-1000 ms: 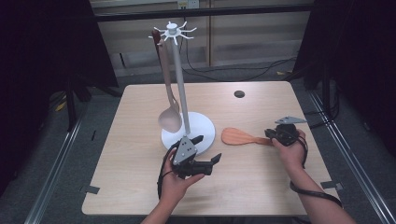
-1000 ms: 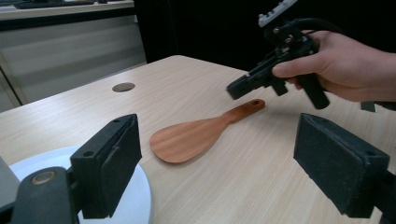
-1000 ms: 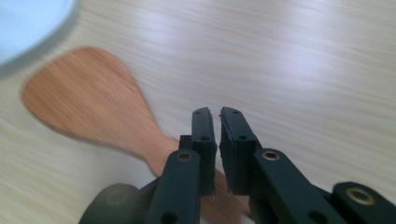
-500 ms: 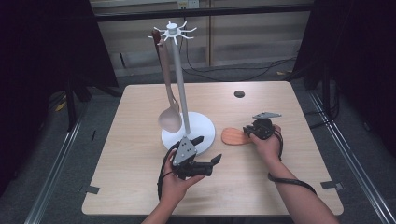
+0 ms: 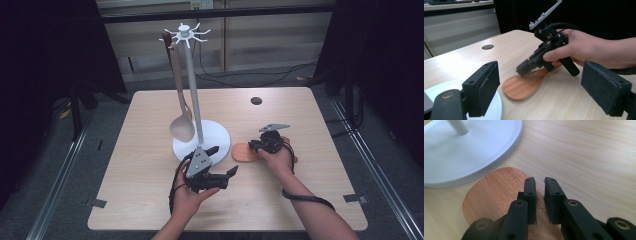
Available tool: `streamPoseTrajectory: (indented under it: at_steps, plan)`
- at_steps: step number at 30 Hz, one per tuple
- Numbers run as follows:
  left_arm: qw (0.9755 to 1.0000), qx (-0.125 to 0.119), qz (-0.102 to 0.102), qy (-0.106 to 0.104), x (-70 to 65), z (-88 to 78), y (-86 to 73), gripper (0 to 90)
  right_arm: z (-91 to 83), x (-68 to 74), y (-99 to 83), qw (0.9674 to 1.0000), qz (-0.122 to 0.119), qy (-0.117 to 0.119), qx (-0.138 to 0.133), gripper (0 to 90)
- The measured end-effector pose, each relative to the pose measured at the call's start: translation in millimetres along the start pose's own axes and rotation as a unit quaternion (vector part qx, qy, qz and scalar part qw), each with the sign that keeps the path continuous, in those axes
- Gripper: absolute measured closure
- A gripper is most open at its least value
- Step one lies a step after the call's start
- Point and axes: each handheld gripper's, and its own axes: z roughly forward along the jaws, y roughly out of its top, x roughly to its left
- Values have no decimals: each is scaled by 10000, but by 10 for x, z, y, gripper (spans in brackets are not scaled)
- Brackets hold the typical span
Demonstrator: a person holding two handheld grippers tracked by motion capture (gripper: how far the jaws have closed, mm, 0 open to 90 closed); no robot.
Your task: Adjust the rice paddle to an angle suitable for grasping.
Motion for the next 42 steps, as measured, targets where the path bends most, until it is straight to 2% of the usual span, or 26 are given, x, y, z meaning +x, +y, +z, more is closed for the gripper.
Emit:
streamPoseTrajectory:
  at_steps: [1, 4, 6, 7, 11, 13, 14, 15, 17, 21, 22, 23, 24, 27, 28, 30, 32, 35, 36, 37, 38, 39, 41, 42]
  plan:
    - [10000, 0, 0, 0, 0, 0, 0, 151, 0, 0, 0, 10000, 0, 0, 0, 807]
    - [10000, -35, -23, -6, -15, 17, 7, 151, -59, 94, -46, 9996, -171, 223, 88, 821]
    - [10000, 25, 82, -26, -8, 20, 11, 151, -105, 165, -101, 9989, -262, 374, 95, 824]
    - [10000, -17, -14, -34, -22, 30, 9, 151, -126, 193, -124, 9985, -327, 423, 85, 831]
    - [10000, -45, -42, -48, -35, 39, 20, 151, -209, 278, -229, 9972, -396, 626, 53, 838]
    - [10000, -52, 33, -64, -26, 35, 30, 151, -260, 306, -267, 9966, -457, 674, 76, 849]
    - [9999, -117, -23, -48, -33, 42, 31, 151, -279, 312, -287, 9964, -513, 676, 67, 851]
    - [10000, -39, 24, -35, -27, 35, 34, 151, -300, 317, -305, 9963, -498, 691, 68, 846]
    - [10000, -9, 23, -41, -25, 37, 30, 151, -365, 315, -336, 9971, -380, 655, -89, 820]
    - [10000, -19, -49, -52, -31, 59, 19, 151, -535, 281, -337, 9964, -373, 709, -287, 841]
    - [10000, 16, 4, -65, -26, 66, 19, 151, -573, 278, -340, 9961, -422, 717, -308, 853]
    - [10000, 49, 32, -74, -23, 69, 19, 151, -646, 286, -358, 9955, -485, 762, -279, 867]
    - [9999, -33, -46, -101, -34, 94, 11, 151, -679, 295, -374, 9952, -503, 800, -256, 872]
    - [10000, 47, 28, -82, -32, 109, 15, 151, -789, 334, -478, 9942, -578, 894, -120, 885]
    - [9999, 35, -17, -95, -39, 121, 16, 151, -820, 344, -517, 9939, -606, 915, -59, 887]
    - [9999, 46, 30, -96, -38, 131, 28, 150, -872, 358, -593, 9934, -698, 902, 77, 889]
    - [9999, 23, -4, -109, -51, 152, 41, 150, -908, 345, -668, 9933, -751, 840, 254, 890]
    - [9999, 15, 1, -169, -53, 182, 47, 150, -939, 258, -768, 9944, -729, 613, 467, 875]
    - [9998, 14, -26, -197, -58, 197, 45, 150, -942, 226, -789, 9951, -681, 539, 465, 874]
    - [9998, 53, -33, -173, -61, 202, 46, 149, -956, 164, -806, 9966, -495, 507, 414, 877]
    - [9998, 60, -17, -184, -58, 212, 44, 149, -962, 120, -807, 9975, -418, 424, 383, 875]
    - [9998, 60, -71, -198, -63, 223, 41, 149, -963, 81, -803, 9980, -375, 346, 369, 868]
    - [9997, 81, -31, -232, -53, 234, 36, 147, -952, 2, -793, 9990, -250, 217, 299, 855]
    - [9996, 71, -96, -240, -60, 245, 28, 147, -949, -23, -787, 9993, -199, 141, 296, 847]
